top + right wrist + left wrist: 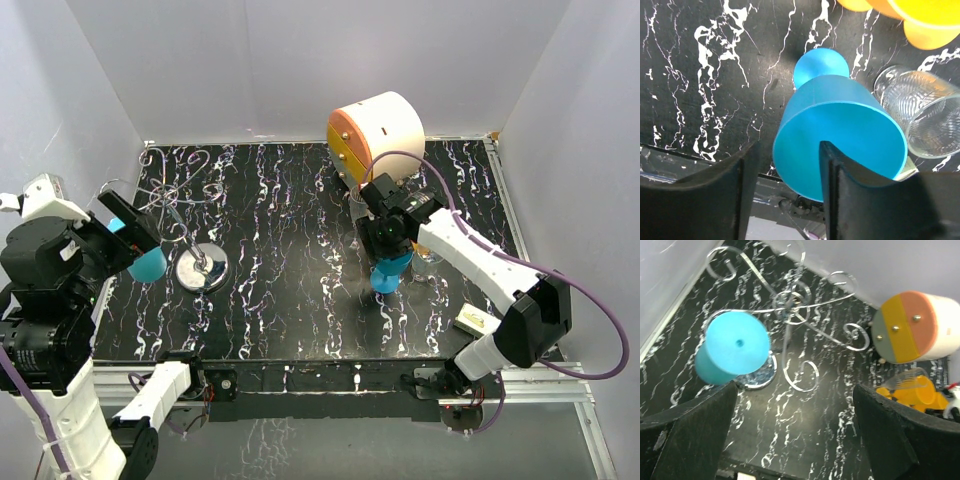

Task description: Take the wine glass off the wine glass rack

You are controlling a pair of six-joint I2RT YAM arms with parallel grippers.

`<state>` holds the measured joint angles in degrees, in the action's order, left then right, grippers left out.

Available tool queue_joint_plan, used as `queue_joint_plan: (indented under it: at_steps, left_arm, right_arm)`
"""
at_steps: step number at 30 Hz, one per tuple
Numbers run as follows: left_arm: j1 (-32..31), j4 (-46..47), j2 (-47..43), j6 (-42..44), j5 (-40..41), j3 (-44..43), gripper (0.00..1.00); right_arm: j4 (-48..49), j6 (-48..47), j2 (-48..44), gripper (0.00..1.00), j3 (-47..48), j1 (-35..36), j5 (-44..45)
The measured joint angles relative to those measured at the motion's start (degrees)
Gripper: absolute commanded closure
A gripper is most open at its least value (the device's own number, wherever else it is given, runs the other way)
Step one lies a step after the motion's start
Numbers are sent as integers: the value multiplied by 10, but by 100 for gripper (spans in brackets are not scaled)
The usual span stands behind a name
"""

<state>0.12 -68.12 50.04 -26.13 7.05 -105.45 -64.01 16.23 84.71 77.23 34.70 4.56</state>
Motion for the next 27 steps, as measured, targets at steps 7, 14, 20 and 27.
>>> queue_joint_plan:
  at_steps: [7,14,20,27]
  left_arm:
    - [0,-88,0,-5,64,0,1]
    - [-7,-108,5,6,112,8,1]
    - [-42,-96,49,38,170,17,1]
    - [-82,-79,125,65,234,15,1]
  right_arm:
    - [35,-12,-58,3,18,0,-13]
    - [113,-23,-175,2,17,0,-39]
    - [159,-30,-202,2,-3,0,-57]
    - [176,-32,-202,2,-20,0,-71]
